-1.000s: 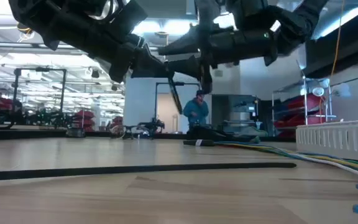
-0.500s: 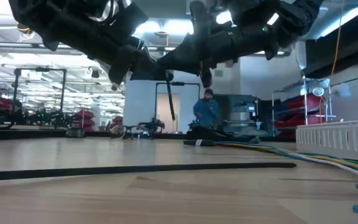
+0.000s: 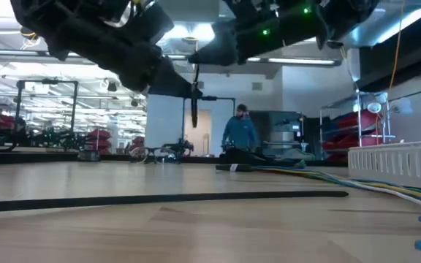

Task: Ziptie cables
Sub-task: Wrap the top zip tie on the cables

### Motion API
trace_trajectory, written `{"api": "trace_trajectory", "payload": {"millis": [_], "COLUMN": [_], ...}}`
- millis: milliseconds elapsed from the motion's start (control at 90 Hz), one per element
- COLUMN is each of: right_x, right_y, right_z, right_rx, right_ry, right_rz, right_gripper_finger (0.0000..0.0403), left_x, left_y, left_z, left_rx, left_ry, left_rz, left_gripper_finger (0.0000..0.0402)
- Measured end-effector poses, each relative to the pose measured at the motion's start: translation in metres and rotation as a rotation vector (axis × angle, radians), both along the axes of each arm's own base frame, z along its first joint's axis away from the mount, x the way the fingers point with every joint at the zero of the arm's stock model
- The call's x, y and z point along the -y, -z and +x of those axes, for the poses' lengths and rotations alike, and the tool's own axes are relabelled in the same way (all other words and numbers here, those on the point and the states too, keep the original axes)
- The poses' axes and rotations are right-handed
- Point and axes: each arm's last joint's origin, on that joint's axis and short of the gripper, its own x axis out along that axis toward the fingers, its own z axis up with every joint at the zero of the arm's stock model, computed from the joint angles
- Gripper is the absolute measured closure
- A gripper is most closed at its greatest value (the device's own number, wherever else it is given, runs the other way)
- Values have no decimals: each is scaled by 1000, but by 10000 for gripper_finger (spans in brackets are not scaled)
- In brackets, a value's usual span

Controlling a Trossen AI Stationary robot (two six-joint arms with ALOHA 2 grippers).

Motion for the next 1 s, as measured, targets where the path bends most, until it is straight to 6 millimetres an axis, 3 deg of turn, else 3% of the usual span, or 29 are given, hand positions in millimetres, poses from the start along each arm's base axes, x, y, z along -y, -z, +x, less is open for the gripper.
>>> {"api": "trace_trajectory", "payload": {"millis": [244, 411, 544, 722, 811, 900, 1000], "right_x": [1, 2, 3, 2, 1, 2, 2], "right_y": [-21, -15, -12, -59, -64, -48, -14], "right_z": [-10, -11, -20, -49, -68, -82, -87], "right_rx": [29, 3, -77, -220, -362, -496, -565], "right_ry": [20, 48, 90, 64, 54, 98, 99], "right_rz": [-1, 91, 205, 377, 430, 461, 478], "right_gripper_finger": [403, 392, 343, 251, 219, 202, 200], "left_x": [0, -2, -2, -2, -2, -2, -3], "left_y": [1, 1, 1, 2, 3, 3, 1], "left_z": [-1, -1, -1, -1, -1, -2, -2], "left_rx": [-17, -17, -17, -19, -25, -32, -17], "left_ry": [6, 2, -2, -8, -14, -18, -43], "left_rz": [21, 22, 23, 18, 8, -1, -20], "left_gripper_finger": [401, 401, 402, 402, 402, 402, 402]}}
